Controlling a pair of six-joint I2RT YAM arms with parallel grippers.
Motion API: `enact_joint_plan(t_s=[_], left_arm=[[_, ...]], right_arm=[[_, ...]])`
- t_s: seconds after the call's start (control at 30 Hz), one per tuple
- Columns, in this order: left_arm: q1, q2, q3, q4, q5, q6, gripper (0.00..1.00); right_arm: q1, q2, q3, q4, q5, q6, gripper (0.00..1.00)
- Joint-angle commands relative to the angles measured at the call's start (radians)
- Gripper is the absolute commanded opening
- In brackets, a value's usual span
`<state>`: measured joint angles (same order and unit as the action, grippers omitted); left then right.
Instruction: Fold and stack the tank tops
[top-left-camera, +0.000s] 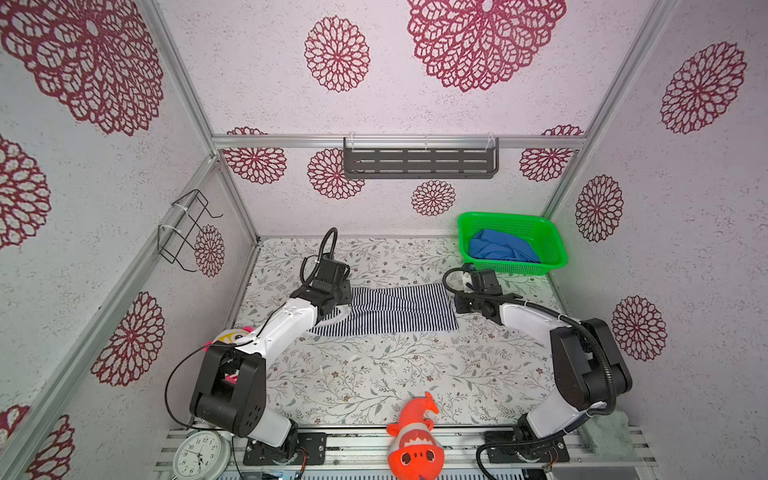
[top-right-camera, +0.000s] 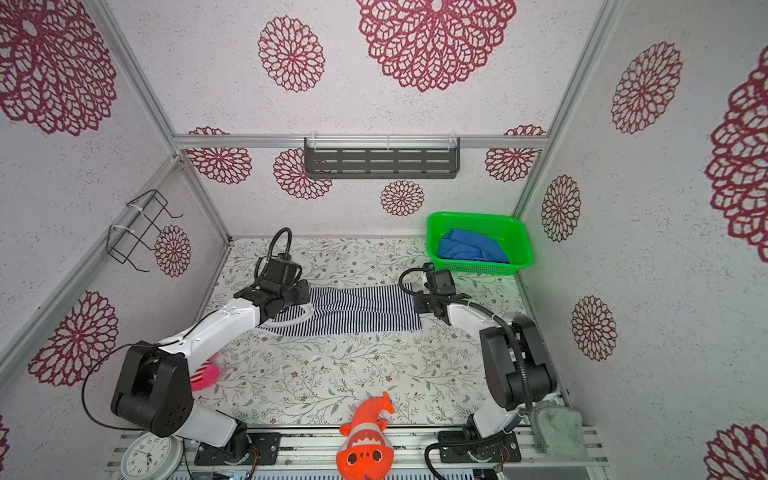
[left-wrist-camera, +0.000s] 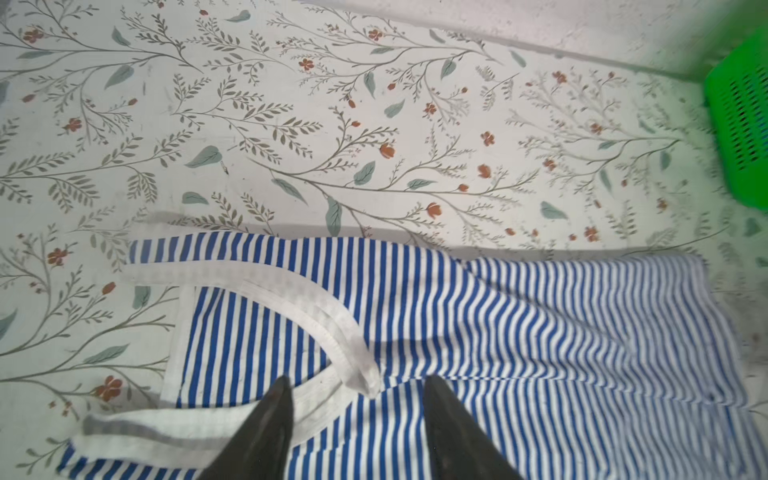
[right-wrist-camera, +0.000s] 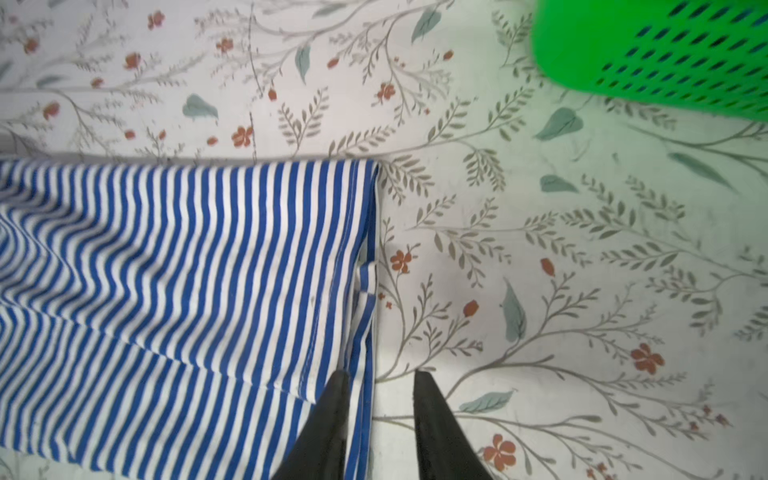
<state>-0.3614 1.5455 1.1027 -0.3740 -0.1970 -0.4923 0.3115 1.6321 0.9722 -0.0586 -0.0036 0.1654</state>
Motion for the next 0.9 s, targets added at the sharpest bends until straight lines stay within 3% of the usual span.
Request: enact_joint_plan(t_s=[0.0, 0.1, 0.37, 0.53, 0.7, 0.87], left_arm=[[-0.005, 0.083, 0.040, -0.055, 0.119, -0.059, 0.47], [-0.017, 0.161, 0.072, -0.008, 0.162, -0.086, 0.41], [-0.024, 0.315, 0.130, 0.008, 0.249, -0.105, 0.39], [-0.027, 0.288, 0.017, 0.005, 0.272, -0.136, 0.37], [-0.027, 0.216, -0.068, -0.061, 0.282, -0.154, 0.30], [-0.027, 0.131, -0.052, -0.159, 0.281, -0.134, 0.34]], right_arm=[[0.030, -0.018, 0.065, -0.049, 0.025, 0.088, 0.30], [0.073, 0.026, 0.098, -0.037, 0.011, 0.143, 0.27], [0.097, 0.183, 0.176, -0.025, 0.038, 0.295, 0.21], [0.095, 0.235, 0.135, -0.012, 0.053, 0.327, 0.20], [0.086, 0.243, 0.093, -0.070, 0.157, 0.350, 0.19], [0.072, 0.189, 0.056, -0.061, 0.183, 0.342, 0.20]])
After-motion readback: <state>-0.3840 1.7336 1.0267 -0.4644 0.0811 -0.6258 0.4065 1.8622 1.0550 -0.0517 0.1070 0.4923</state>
